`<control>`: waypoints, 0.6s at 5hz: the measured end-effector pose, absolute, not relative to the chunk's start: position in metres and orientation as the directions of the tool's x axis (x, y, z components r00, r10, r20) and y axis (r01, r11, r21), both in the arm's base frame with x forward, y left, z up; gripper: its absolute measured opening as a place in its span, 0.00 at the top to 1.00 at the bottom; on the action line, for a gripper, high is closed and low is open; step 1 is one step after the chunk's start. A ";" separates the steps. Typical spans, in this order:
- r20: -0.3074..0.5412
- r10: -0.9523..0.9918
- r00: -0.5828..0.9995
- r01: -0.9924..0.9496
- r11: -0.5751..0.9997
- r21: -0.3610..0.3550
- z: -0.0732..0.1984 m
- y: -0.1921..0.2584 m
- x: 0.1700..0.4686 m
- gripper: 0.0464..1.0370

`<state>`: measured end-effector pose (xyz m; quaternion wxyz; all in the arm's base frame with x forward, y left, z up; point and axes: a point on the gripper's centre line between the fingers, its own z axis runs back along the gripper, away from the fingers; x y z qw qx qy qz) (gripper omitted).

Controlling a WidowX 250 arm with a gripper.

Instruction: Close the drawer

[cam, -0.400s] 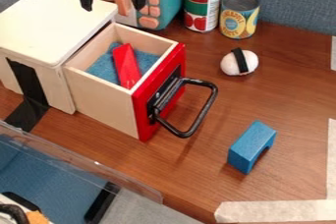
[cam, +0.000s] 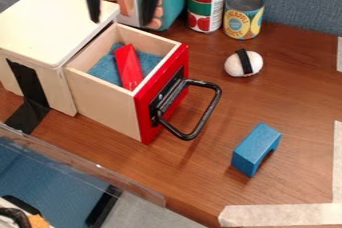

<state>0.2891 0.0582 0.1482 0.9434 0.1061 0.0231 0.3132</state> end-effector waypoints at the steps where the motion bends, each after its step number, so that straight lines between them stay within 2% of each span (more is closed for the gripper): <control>1: 0.031 0.413 0.910 -0.409 0.885 0.223 0.147 0.047 0.297 0.04; 2: 0.006 0.173 0.985 -0.170 0.955 0.242 0.149 0.027 0.302 0.04; 3: -0.013 -0.076 0.997 0.076 0.960 0.269 0.148 -0.002 0.312 0.04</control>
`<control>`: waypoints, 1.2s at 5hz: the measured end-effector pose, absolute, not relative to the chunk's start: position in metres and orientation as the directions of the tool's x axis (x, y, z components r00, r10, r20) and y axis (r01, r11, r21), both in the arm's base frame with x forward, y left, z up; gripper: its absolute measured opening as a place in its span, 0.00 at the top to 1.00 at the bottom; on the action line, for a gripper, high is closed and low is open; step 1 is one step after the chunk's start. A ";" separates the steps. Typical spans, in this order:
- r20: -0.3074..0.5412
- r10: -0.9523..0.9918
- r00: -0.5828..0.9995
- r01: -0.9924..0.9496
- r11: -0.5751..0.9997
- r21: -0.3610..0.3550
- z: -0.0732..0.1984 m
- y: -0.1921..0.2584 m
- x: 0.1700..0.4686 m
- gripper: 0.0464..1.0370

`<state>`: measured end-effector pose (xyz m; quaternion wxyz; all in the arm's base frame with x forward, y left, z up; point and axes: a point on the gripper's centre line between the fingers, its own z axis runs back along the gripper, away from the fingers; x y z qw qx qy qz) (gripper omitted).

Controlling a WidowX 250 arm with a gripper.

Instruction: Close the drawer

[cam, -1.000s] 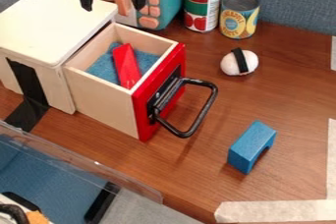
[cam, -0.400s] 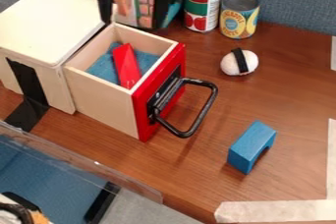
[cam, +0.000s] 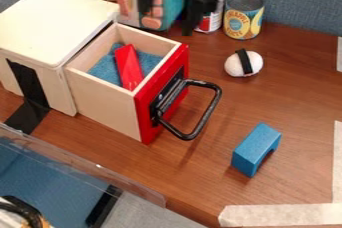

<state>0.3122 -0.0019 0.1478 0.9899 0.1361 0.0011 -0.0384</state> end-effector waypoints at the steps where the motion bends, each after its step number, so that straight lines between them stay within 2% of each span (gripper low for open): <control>1: -0.052 -0.273 0.961 0.277 0.921 0.276 0.143 -0.022 0.315 0.04; 2: -0.071 -0.460 0.885 0.462 0.850 0.252 0.131 -0.044 0.321 0.04; 3: -0.045 -0.608 0.793 0.598 0.761 0.252 0.120 -0.059 0.327 0.04; 6: -0.089 -0.892 0.443 0.886 0.421 0.194 0.076 -0.096 0.333 0.04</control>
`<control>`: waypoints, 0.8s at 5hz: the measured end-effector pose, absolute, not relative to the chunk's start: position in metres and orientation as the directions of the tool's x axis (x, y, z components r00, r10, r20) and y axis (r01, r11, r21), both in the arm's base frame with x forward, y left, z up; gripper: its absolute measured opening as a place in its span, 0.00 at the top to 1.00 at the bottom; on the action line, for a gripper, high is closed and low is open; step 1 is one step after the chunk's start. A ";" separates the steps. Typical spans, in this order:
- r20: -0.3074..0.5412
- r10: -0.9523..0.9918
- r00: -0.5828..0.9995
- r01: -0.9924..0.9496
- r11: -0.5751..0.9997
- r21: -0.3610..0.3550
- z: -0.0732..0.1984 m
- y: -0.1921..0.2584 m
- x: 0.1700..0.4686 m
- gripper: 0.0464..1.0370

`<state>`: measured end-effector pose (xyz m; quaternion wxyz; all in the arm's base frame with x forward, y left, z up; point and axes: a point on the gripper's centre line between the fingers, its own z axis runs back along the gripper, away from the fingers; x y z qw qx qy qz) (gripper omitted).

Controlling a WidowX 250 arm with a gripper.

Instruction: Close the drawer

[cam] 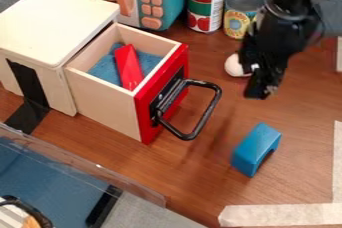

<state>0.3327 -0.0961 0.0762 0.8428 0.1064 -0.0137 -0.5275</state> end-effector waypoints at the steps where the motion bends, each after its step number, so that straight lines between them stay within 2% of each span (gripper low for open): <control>1: -0.061 -0.929 0.365 0.923 0.353 0.157 0.063 -0.103 0.325 0.04; 2: -0.027 -0.948 0.318 0.943 0.313 0.112 0.051 -0.103 0.317 0.04; 4: -0.006 -0.941 0.339 0.940 0.338 0.048 0.027 -0.076 0.300 0.04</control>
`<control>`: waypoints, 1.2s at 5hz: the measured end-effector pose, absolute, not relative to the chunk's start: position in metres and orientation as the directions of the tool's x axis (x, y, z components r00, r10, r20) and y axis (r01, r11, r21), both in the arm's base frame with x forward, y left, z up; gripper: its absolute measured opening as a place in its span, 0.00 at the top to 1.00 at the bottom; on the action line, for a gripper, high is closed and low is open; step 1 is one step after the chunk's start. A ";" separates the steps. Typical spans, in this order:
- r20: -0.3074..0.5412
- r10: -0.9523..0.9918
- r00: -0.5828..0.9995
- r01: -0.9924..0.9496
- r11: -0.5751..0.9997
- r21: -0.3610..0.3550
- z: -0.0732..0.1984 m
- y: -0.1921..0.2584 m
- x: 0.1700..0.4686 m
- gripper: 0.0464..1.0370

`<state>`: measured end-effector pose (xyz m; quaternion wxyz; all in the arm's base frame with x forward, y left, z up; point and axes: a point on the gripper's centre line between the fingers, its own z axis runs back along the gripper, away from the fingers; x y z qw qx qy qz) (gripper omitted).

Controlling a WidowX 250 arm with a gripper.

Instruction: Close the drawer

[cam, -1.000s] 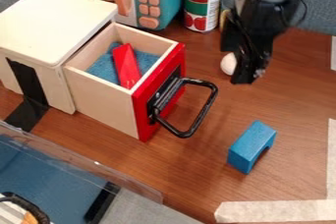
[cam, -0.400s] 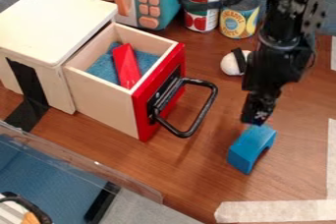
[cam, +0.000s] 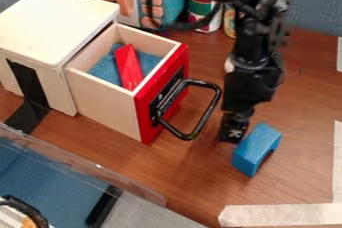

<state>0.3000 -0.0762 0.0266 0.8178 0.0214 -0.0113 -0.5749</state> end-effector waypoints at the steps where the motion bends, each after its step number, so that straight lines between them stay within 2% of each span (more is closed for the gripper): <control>1: -0.027 -0.933 0.360 0.933 0.359 0.024 0.021 -0.056 0.293 0.04; 4: -0.024 -0.842 0.539 0.842 0.539 0.023 0.037 0.036 0.290 0.04; 6: -0.124 -0.789 0.602 0.796 0.605 0.017 0.050 0.066 0.286 0.04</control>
